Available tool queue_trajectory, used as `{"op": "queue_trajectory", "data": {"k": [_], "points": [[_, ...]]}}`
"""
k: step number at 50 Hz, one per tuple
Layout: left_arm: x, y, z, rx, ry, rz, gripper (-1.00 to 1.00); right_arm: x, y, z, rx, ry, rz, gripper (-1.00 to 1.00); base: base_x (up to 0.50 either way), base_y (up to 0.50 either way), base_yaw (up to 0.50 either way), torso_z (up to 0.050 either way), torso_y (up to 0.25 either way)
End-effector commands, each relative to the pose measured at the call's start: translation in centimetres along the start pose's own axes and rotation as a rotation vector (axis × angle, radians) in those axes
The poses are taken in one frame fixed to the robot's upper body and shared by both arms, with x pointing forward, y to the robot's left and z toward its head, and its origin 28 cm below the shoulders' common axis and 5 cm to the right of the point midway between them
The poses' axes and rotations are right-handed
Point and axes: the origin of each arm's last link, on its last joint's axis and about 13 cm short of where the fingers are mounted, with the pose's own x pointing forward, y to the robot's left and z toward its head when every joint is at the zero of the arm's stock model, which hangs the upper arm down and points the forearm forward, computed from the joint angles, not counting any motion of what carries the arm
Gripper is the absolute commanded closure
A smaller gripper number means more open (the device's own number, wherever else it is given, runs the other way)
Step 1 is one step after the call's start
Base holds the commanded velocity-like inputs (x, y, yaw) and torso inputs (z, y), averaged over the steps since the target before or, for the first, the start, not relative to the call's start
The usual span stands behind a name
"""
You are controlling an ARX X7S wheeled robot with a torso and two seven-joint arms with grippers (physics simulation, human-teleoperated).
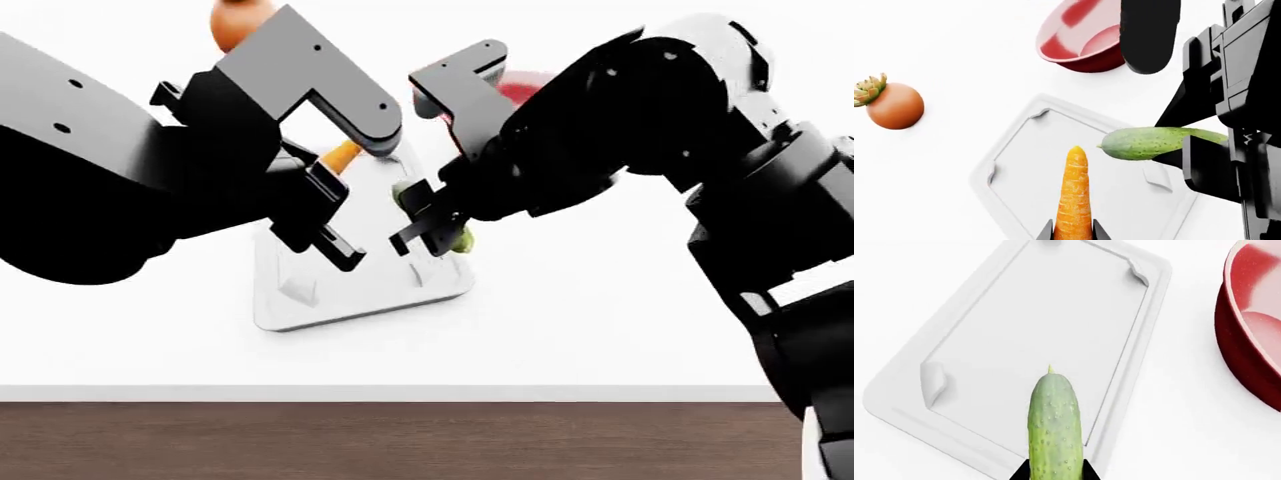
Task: Place the two vegetables and bowl onto the tray for setting up a vegetable dip station.
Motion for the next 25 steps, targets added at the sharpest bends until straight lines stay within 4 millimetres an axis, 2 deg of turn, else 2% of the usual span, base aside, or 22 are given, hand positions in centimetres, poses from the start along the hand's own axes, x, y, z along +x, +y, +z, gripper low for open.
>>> {"op": "queue_trajectory", "data": {"k": [1, 9, 25], "points": [[-0.6, 0.4, 0.1, -0.011, -0.013, 0.025, 1.0, 1.5, 0.3, 0.9, -0.022, -0.009, 0.036, 1.0, 0.0, 0.0, 0.0, 0.0, 0.0], [-1.6, 0.7, 0.2, -0.025, -0.035, 0.047, 1.0, 2.6, 0.2, 0.8, -0.019, 0.012, 0.054, 1.0, 0.0, 0.0, 0.0, 0.0, 0.0], [-1.8, 0.9, 0.1, -0.037, -0.044, 0.055, 1.0, 3.5, 0.4, 0.9, -0.024, 0.031, 0.076, 1.0, 0.0, 0.0, 0.0, 0.0, 0.0]]}}
